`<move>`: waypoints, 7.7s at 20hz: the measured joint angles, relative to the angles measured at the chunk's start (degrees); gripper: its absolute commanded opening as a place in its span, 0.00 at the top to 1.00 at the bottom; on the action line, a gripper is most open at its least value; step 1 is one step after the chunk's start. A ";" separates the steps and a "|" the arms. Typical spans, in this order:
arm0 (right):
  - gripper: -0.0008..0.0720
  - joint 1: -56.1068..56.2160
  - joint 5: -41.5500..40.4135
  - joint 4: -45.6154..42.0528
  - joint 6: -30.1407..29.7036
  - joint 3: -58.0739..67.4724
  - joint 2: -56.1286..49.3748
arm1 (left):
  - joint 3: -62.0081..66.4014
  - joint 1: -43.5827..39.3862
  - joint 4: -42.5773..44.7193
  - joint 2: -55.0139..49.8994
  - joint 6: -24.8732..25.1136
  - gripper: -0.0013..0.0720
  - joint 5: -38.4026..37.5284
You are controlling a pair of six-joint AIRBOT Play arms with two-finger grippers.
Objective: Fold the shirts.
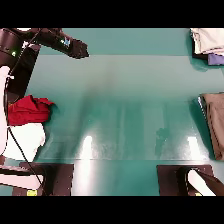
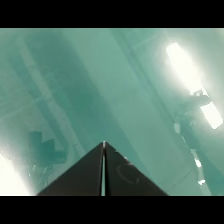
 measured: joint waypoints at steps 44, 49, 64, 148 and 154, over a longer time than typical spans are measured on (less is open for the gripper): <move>0.96 0.09 -0.44 0.52 0.00 0.02 -0.02 | -30.29 22.84 35.80 1.33 -14.36 0.95 -10.12; 0.96 0.09 -2.56 1.29 0.00 0.13 0.37 | -20.24 20.17 24.11 5.11 -8.59 0.95 -9.18; 0.96 0.09 -10.27 6.43 0.00 0.13 2.21 | 1.68 -10.86 -13.64 3.50 13.33 0.95 -6.91; 0.40 5.03 -26.49 23.21 -3.10 -27.34 -4.90 | -35.54 15.23 -12.57 18.29 11.15 0.95 -8.57; 0.50 -0.37 -18.58 22.84 -8.31 -28.13 -7.54 | -35.71 13.60 -11.78 18.32 11.52 0.95 -9.86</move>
